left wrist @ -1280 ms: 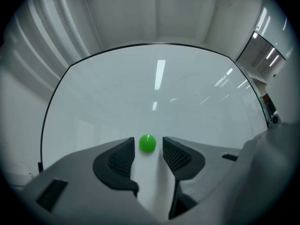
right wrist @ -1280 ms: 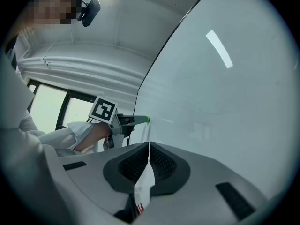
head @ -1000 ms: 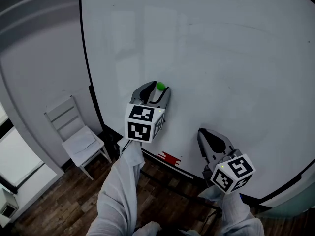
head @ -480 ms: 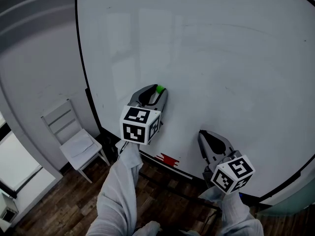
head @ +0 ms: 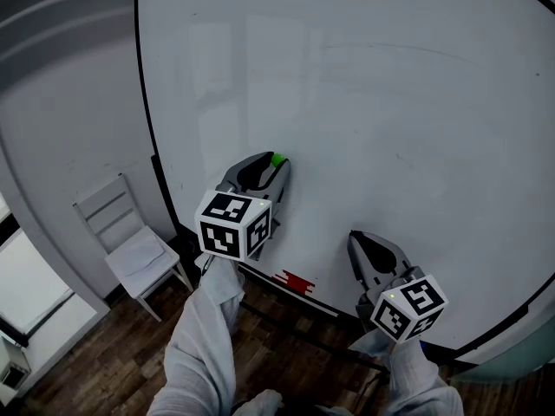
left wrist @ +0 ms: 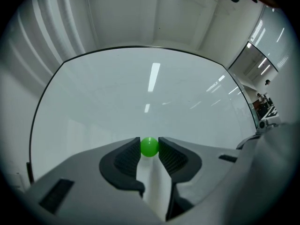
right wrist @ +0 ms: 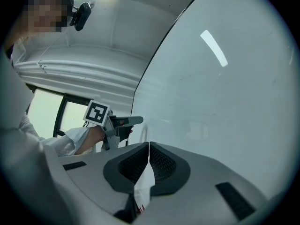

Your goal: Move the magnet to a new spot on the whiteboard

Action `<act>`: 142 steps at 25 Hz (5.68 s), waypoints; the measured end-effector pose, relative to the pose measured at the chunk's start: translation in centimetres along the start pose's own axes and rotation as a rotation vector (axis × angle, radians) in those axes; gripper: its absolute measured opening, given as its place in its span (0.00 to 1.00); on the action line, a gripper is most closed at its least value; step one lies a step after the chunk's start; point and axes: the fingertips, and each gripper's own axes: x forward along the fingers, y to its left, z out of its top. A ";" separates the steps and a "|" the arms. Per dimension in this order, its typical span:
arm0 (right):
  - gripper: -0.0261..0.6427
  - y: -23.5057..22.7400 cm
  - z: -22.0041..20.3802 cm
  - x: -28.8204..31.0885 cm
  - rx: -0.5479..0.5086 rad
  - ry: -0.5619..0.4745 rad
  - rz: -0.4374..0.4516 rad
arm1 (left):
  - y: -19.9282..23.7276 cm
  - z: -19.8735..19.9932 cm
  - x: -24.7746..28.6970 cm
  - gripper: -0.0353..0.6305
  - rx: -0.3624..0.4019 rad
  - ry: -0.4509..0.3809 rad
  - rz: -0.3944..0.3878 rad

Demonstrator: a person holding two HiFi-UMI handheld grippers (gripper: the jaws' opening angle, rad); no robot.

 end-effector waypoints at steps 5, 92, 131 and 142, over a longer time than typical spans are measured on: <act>0.08 0.1 -0.2 -0.6 -0.010 -0.007 -0.013 | -0.1 -1.3 -2.4 0.24 -0.024 0.008 0.007; 0.08 -0.1 23.4 8.1 -0.392 -0.088 -0.077 | 9.7 17.3 4.7 0.24 0.138 -0.186 0.051; 0.08 1.3 20.5 3.0 -0.300 -0.175 -0.086 | 3.1 11.2 -2.1 0.44 -0.019 -0.161 -0.164; 0.08 2.3 15.9 -1.8 -0.273 -0.175 -0.099 | -2.2 6.2 -7.7 0.44 -0.151 -0.178 -0.273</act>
